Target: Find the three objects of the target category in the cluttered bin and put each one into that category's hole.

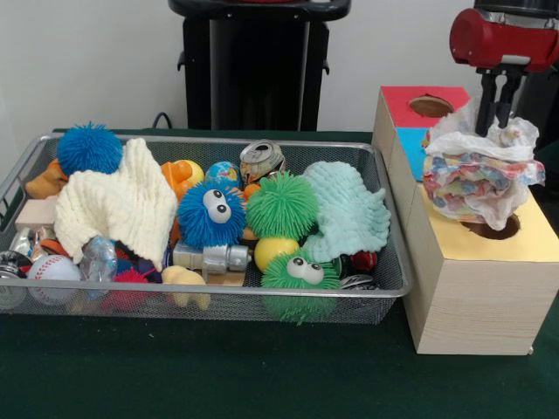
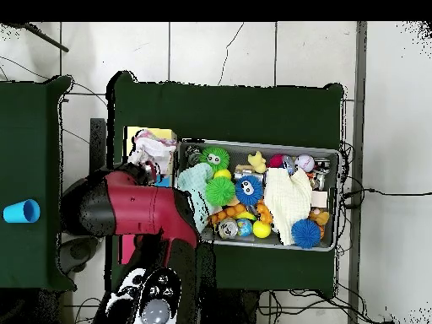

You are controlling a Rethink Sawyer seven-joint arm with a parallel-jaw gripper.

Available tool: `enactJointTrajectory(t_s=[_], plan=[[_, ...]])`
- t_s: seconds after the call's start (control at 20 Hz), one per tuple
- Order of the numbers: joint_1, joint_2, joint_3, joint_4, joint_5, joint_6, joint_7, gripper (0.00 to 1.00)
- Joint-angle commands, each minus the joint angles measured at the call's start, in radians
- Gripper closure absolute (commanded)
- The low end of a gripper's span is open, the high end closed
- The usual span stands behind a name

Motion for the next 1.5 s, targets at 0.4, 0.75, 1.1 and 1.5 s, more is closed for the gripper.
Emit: enactJointTrajectory(t_s=[0.4, 0.75, 1.1, 1.5], plan=[[0.029, 0.024, 0.05, 0.061, 0.027, 0.0, 0.251, 1.0], [0.032, 0.024, 0.046, 0.067, 0.026, -0.008, 0.249, 1.0], [0.019, 0.038, 0.05, 0.066, 0.013, -0.059, 0.236, 1.0], [0.003, 0.051, 0.048, 0.046, 0.002, -0.084, 0.214, 1.0]])
